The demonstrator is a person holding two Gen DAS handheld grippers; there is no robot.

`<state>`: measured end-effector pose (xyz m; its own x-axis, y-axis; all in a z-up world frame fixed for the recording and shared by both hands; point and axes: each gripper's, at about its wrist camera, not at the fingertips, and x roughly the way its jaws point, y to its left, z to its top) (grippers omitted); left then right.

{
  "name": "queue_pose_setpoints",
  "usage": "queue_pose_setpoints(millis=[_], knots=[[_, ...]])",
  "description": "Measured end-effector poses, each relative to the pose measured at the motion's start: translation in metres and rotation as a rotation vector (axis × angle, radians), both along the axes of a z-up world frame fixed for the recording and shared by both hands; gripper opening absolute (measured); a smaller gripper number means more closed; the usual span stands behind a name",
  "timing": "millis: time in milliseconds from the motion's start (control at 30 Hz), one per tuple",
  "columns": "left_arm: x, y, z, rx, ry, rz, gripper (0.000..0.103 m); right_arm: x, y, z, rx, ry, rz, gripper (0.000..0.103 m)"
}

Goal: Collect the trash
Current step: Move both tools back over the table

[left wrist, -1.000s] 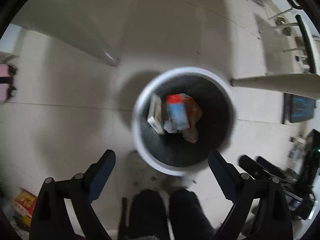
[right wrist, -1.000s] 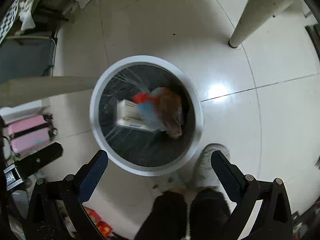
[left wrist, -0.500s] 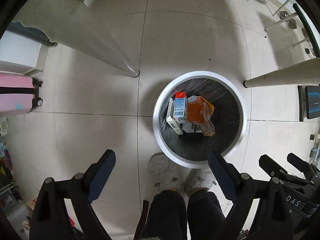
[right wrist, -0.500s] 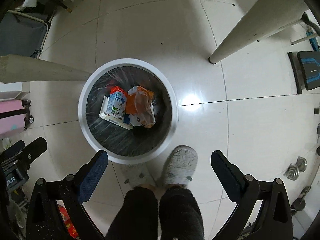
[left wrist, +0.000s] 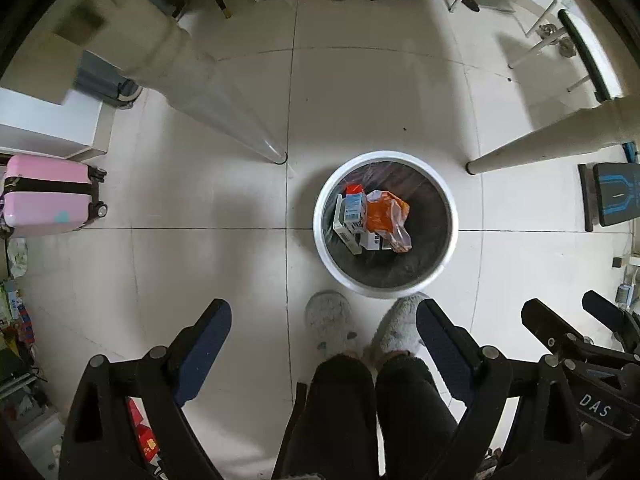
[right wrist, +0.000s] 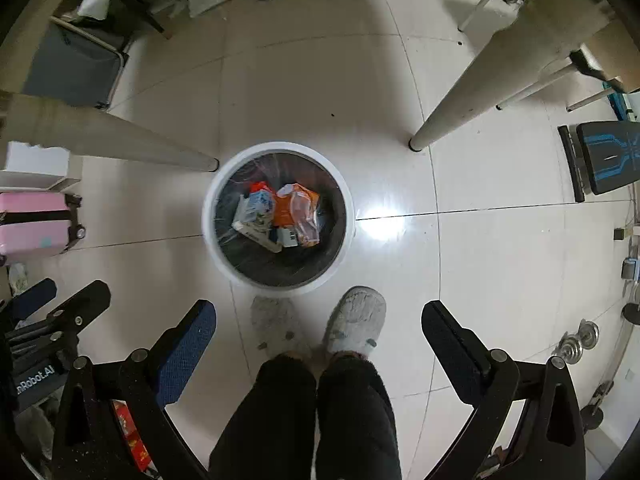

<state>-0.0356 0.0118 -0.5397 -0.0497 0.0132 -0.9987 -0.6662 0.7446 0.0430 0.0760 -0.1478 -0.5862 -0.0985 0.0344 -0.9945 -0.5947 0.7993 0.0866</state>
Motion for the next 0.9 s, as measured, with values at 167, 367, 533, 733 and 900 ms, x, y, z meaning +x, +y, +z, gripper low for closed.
queue_pose_setpoints(millis=[167, 367, 533, 733, 900], knots=[[-0.009, -0.008, 0.056, 0.011, -0.029, -0.008, 0.095, -0.009, -0.002, 0.066, 0.025, -0.015, -0.001, 0.103], [-0.020, -0.008, 0.127, 0.037, -0.065, -0.007, 0.095, -0.019, -0.006, 0.154, 0.064, -0.014, -0.015, 0.103], [-0.007, 0.007, 0.185, 0.096, -0.122, 0.027, 0.095, -0.007, -0.005, 0.222, 0.138, 0.001, -0.086, 0.103], [0.054, 0.033, 0.233, 0.199, -0.196, 0.012, 0.095, 0.070, 0.004, 0.293, 0.219, -0.079, -0.193, 0.103], [0.145, 0.055, 0.255, 0.324, -0.219, -0.177, 0.095, 0.175, 0.009, 0.319, 0.264, -0.115, -0.304, 0.103]])
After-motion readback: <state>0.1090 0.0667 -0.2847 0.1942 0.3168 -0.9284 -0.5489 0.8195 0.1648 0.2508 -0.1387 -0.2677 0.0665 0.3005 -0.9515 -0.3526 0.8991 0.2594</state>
